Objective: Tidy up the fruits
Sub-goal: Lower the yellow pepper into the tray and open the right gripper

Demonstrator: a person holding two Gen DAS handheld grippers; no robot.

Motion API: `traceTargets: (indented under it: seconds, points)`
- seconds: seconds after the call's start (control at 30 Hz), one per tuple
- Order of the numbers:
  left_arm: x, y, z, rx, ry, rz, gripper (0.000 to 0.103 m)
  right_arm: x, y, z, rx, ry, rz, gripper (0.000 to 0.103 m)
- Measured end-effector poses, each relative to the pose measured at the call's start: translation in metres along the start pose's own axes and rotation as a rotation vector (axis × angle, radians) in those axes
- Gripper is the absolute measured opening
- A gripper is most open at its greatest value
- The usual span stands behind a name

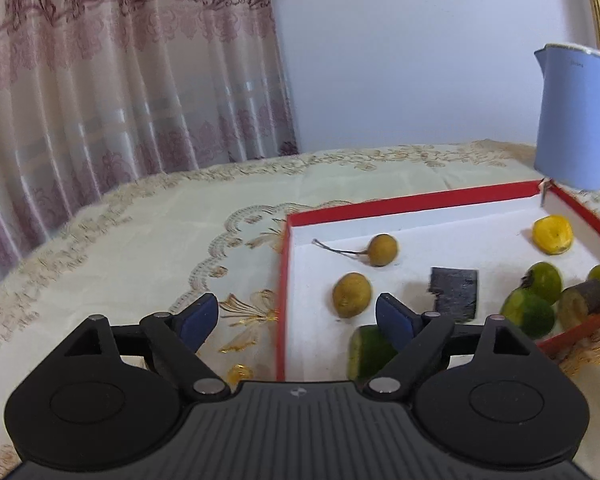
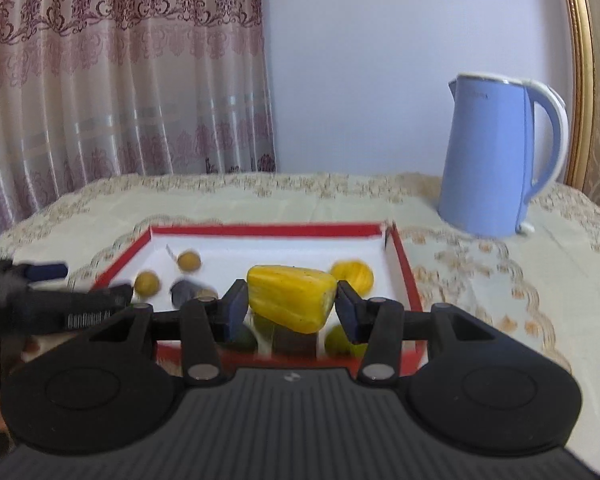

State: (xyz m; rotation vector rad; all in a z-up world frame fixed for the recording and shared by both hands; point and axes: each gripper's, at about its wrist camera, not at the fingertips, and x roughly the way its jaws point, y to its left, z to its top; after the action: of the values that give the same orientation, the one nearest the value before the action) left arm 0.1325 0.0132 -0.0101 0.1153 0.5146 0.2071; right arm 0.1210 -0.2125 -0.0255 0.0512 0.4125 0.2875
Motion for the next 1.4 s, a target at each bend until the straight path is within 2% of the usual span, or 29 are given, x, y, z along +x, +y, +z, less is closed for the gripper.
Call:
traceTargets:
  seconds: [0.3, 0.57, 0.83, 1.03, 1.27, 1.4]
  points:
    - [0.001, 0.002, -0.001, 0.002, -0.001, 0.013, 0.094, 0.044, 0.000, 0.036, 0.048, 0.004, 0.001, 0.045]
    - [0.003, 0.001, -0.002, 0.006, -0.001, 0.021, 0.096, 0.088, -0.005, 0.023, 0.088, 0.064, -0.005, 0.045]
    - [0.001, -0.001, -0.003, 0.018, -0.011, 0.030, 0.096, 0.101, -0.012, 0.011, 0.110, 0.090, -0.008, 0.045]
    - [-0.003, -0.001, -0.003, 0.014, -0.019, -0.007, 0.098, 0.106, -0.009, 0.007, 0.094, 0.102, -0.020, 0.045]
    - [-0.002, -0.002, -0.003, 0.021, -0.019, 0.005, 0.098, 0.108, -0.007, 0.006, 0.083, 0.106, -0.020, 0.045]
    - [-0.002, -0.001, -0.003, 0.013, -0.016, 0.004, 0.098, 0.104, 0.001, 0.005, 0.043, 0.082, 0.062, 0.045]
